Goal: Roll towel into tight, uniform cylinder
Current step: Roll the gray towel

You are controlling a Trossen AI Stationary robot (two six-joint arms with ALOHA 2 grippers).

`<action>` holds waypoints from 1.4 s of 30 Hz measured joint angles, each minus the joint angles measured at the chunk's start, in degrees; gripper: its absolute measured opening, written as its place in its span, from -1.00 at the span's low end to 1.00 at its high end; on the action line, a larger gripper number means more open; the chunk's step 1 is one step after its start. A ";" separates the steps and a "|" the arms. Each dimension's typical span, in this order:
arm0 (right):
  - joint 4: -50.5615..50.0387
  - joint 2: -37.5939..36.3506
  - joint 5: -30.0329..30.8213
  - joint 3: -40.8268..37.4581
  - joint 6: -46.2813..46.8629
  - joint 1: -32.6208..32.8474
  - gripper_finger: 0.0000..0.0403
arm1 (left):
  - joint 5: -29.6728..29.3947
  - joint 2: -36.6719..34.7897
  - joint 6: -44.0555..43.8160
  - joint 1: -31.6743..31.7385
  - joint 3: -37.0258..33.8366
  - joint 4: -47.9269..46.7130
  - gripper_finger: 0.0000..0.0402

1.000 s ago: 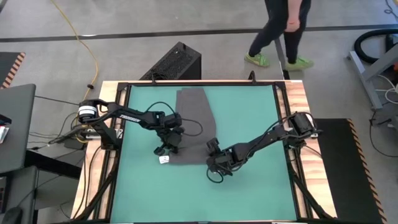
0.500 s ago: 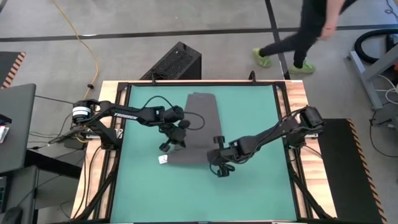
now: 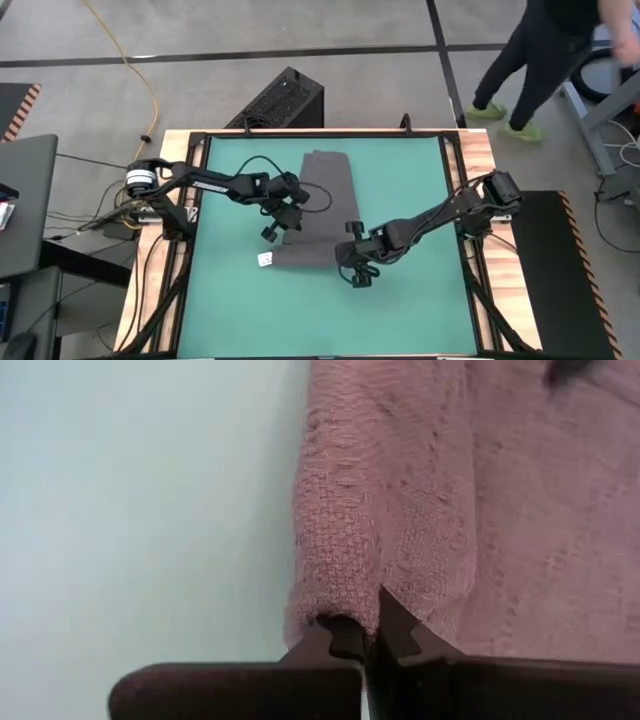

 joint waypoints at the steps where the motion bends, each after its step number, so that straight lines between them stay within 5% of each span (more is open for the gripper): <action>1: 0.29 -0.05 0.22 0.10 -0.60 -0.02 -0.96 | -0.21 0.79 0.85 0.00 0.00 1.67 -1.00; 9: -1.37 -0.07 0.21 0.09 2.64 0.27 -0.96 | -4.13 7.84 -0.35 0.03 1.18 6.08 -1.00; 34: -13.89 -4.75 0.29 0.10 42.74 -2.88 -0.96 | 5.47 9.81 -14.35 0.20 1.68 -1.44 -1.00; 42: -17.23 -5.58 -1.54 0.08 39.30 -7.09 -0.96 | 6.74 9.86 -15.14 0.18 1.64 -1.87 -1.00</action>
